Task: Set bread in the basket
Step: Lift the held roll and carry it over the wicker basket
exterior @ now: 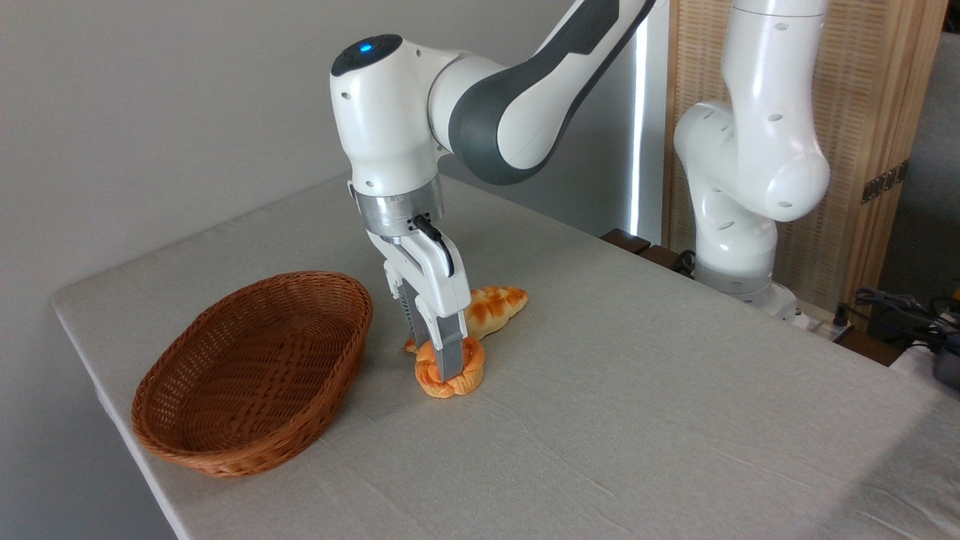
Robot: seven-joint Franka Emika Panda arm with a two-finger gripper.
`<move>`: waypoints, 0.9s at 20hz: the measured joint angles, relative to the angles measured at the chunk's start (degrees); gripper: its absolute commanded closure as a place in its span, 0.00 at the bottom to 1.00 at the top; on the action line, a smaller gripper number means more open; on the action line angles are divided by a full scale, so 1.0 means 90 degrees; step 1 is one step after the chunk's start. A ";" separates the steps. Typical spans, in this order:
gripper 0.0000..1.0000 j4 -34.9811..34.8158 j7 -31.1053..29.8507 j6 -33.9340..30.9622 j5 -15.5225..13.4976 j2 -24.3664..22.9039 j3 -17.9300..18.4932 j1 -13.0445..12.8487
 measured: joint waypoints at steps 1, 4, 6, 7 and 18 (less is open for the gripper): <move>0.59 0.0007 0.0000 0.0000 0.0000 0.0000 0.0000 0.0000; 0.59 0.0052 0.0000 0.0000 0.0000 0.0000 0.0000 0.0000; 0.59 0.0104 0.0000 0.0000 0.0000 -0.0002 0.0000 0.0000; 0.59 0.0148 0.0000 0.0000 0.0000 -0.0003 0.0000 0.0001; 0.59 0.1387 -0.0186 -0.0378 -0.0568 -0.0065 0.0006 0.0003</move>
